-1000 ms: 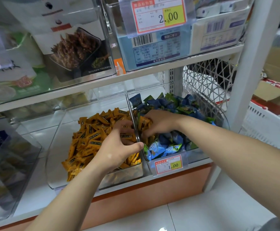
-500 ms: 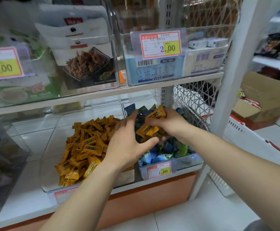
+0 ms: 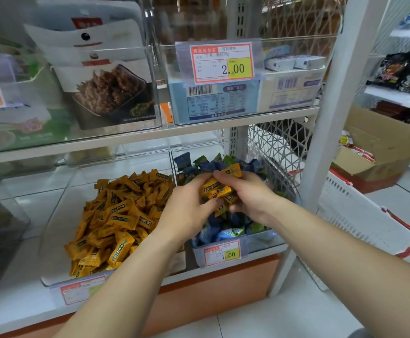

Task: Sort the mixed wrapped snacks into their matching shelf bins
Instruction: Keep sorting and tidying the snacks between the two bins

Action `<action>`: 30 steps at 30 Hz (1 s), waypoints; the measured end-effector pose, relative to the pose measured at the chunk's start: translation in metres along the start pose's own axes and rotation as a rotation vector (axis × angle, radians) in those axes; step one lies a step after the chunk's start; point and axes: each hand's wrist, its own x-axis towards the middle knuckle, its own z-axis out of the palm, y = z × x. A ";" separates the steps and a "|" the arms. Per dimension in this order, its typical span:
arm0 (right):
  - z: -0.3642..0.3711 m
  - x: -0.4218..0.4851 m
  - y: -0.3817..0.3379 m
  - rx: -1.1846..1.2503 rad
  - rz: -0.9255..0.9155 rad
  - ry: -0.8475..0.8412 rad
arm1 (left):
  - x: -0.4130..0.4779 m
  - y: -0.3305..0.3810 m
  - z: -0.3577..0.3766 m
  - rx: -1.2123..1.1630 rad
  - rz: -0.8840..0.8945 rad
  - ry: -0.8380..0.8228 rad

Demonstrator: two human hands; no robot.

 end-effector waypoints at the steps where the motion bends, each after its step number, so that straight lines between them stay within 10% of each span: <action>1: 0.000 0.001 0.000 0.005 0.004 -0.001 | 0.001 0.000 0.000 0.002 0.002 0.012; 17: -0.008 0.004 -0.003 0.244 0.141 0.118 | 0.008 0.002 -0.014 -0.128 -0.184 0.112; 30: 0.067 0.014 -0.020 -0.233 -0.192 0.150 | -0.011 -0.046 -0.076 -0.144 -0.388 0.252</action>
